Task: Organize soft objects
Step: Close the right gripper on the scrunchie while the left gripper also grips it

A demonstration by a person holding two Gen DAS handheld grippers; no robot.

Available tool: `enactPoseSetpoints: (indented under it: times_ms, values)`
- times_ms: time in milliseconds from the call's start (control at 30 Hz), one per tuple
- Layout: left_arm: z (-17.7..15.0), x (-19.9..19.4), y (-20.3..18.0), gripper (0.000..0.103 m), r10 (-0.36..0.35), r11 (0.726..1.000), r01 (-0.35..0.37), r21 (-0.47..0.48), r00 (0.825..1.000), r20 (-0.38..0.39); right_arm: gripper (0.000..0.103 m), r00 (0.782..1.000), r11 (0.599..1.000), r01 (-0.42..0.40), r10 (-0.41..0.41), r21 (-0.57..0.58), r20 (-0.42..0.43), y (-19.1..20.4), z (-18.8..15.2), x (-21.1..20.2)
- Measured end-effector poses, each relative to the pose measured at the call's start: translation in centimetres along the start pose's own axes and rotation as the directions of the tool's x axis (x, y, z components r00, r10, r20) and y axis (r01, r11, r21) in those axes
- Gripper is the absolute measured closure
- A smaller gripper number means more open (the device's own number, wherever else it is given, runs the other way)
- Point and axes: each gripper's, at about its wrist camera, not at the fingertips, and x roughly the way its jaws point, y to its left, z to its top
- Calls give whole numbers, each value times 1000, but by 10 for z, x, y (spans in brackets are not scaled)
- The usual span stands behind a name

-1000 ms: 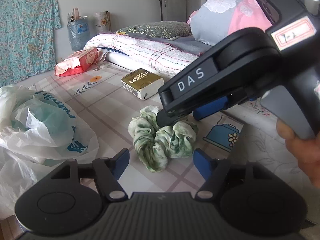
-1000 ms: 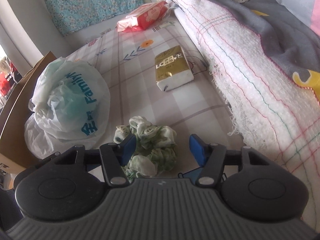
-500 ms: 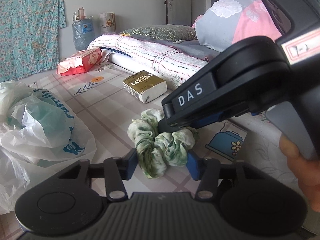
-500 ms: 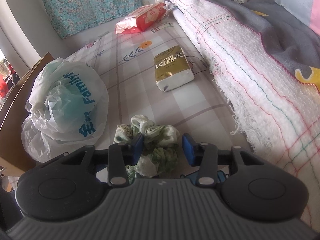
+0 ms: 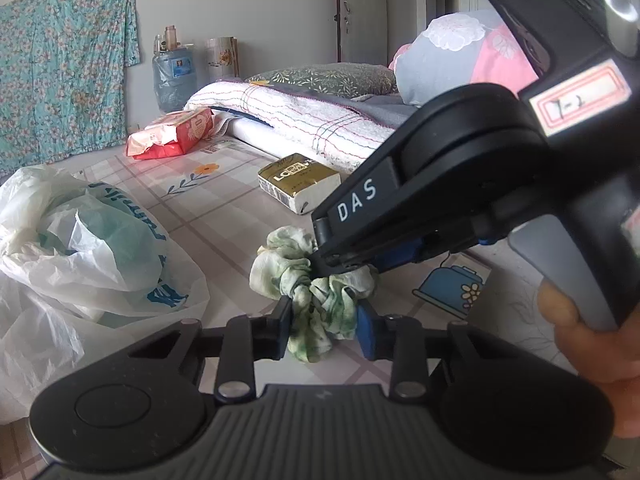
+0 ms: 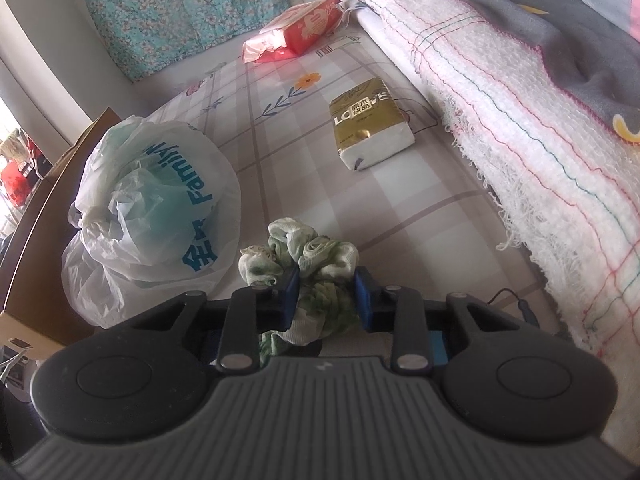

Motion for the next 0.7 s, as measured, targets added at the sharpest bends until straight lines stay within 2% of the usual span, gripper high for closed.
enactPoseSetpoints:
  times_ms: [267,700]
  values:
    - [-4,-11,1,72,8,1000,-8,0,1000,20,77,1000,1000,-17,17,-5,4,7,-2,-4]
    - [-12,-17,16,74,30,998,-30,-47,999,-12,75,1000,1000,-11,11,-15,-8,11,-2,3]
